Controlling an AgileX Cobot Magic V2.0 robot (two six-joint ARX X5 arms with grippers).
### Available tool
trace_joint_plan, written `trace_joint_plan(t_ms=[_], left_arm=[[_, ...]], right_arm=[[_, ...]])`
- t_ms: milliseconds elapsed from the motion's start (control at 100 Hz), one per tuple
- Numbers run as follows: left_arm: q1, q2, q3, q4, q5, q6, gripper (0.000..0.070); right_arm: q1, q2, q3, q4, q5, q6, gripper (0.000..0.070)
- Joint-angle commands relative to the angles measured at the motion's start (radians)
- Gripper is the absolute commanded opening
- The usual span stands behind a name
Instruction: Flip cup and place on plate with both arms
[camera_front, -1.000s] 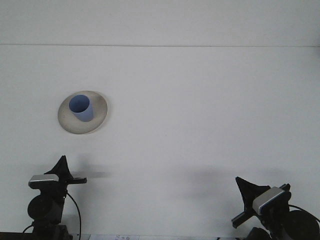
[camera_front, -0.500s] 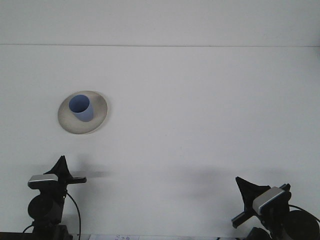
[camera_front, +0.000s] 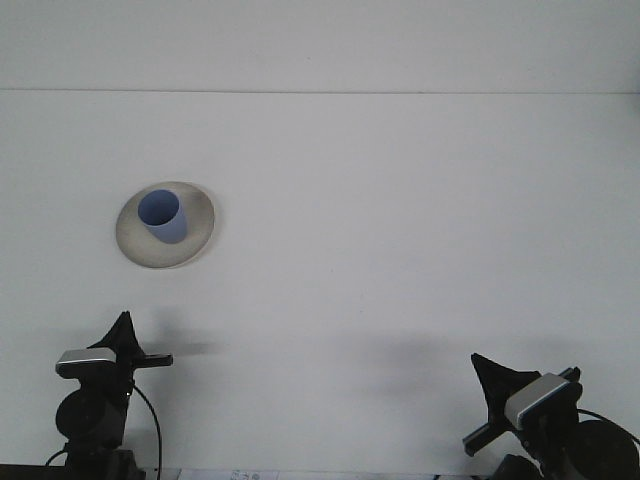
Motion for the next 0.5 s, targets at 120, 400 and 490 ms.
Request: trace_joint_plan(t_ms=[120, 400, 490], left_arm=[[0.0, -0.002, -0.019, 0.011, -0.001, -0.005, 0.0015], [0.0, -0.002, -0.019, 0.011, -0.001, -0.005, 0.0015], [0.0, -0.002, -0.019, 0.011, -0.001, -0.005, 0.0015]], right_arm=[[-0.17, -0.01, -0.037, 0.122, -0.003, -0.093, 0.0004], [-0.68, -0.161, -0.433, 0.627, -0.292, -0.146, 0.0004], [-0.77, -0.2, -0.553, 0.709, -0.354, -0.138, 0.0004]])
